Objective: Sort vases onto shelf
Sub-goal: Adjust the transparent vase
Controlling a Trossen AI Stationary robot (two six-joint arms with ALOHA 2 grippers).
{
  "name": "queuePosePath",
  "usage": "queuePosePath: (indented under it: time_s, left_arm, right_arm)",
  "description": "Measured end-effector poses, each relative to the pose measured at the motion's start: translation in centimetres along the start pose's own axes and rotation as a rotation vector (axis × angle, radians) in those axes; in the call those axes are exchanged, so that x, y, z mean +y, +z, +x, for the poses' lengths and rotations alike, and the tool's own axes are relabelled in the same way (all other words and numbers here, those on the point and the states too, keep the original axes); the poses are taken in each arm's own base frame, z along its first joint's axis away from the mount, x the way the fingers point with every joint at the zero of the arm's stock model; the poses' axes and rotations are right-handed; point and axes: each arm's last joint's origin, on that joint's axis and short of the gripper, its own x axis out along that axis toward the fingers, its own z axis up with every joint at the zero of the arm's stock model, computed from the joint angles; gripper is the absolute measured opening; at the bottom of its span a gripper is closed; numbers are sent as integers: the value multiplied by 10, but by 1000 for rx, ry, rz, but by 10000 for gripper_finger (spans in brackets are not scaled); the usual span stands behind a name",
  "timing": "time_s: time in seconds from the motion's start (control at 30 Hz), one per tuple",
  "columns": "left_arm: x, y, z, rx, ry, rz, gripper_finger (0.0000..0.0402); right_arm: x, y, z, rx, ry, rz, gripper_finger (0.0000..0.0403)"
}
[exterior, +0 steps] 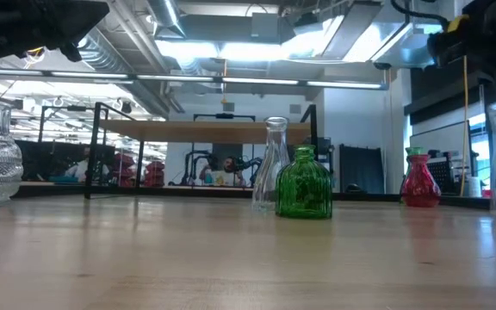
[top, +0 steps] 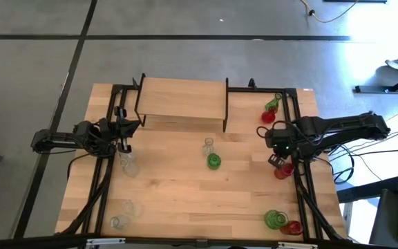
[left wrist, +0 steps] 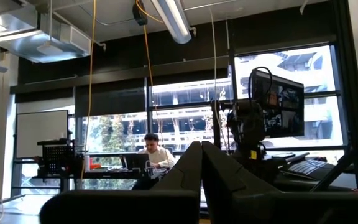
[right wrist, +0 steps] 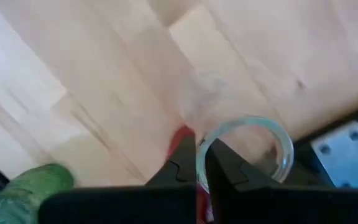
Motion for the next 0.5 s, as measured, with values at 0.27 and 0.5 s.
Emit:
queuePosePath:
  time_s: [0.27, 0.5]
  left_arm:
    - [0, 0, 0, -3, 0, -1, 0]
    - [0, 0, 0, -3, 0, -1, 0]
  right_arm:
    - [9, 11, 13, 75, -15, -43, 12]
    - [14, 17, 7, -1, -12, 6, 52]
